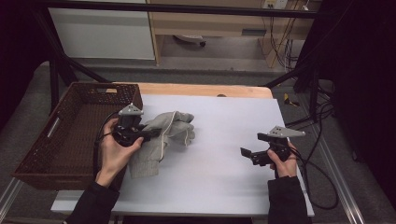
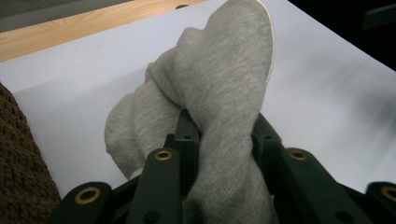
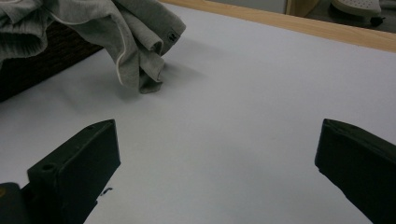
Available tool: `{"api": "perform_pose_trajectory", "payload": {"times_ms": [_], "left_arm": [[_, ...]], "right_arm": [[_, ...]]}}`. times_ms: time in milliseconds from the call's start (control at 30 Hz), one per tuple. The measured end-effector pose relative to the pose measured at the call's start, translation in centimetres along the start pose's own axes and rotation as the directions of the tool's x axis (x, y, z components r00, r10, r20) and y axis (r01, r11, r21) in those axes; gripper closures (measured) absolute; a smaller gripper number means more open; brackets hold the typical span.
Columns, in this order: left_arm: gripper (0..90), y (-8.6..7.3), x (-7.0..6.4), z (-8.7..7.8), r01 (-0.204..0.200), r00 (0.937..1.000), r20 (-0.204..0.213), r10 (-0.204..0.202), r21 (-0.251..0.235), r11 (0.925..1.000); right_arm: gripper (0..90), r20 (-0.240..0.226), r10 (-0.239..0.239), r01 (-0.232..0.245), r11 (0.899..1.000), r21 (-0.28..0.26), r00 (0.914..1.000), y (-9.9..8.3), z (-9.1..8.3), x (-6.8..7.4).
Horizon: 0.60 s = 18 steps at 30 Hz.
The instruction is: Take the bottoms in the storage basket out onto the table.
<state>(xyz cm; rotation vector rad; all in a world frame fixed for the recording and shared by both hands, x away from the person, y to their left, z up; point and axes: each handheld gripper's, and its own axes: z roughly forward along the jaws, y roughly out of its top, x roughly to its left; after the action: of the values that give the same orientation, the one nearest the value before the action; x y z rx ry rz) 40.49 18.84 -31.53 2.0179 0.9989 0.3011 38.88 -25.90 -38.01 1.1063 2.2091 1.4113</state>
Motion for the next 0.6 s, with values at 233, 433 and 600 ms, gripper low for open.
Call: {"api": "perform_pose_trajectory", "payload": {"times_ms": [233, 433, 600], "left_arm": [[69.0, -1.3, -0.4, 1.6, -0.002, 0.9999, 0.013, 0.002, 0.016, 0.9999], [68.4, -2.1, -0.9, 2.9, -0.007, 0.9999, 0.008, 0.007, 0.016, 0.9999], [66.8, -2.6, -1.3, 3.7, -0.006, 0.9998, 0.018, 0.006, 0.025, 0.9997]], "right_arm": [[0.4, -0.001, -0.002, 0.002, 1.000, 0.004, 1.0000, 0.0, 0.0, 0.0], [0.4, -0.001, -0.002, 0.002, 1.000, 0.006, 1.0000, -0.1, 0.2, 0.1], [0.4, -0.001, -0.002, 0.002, 1.000, 0.005, 1.0000, -0.1, 0.1, 0.1]]}}
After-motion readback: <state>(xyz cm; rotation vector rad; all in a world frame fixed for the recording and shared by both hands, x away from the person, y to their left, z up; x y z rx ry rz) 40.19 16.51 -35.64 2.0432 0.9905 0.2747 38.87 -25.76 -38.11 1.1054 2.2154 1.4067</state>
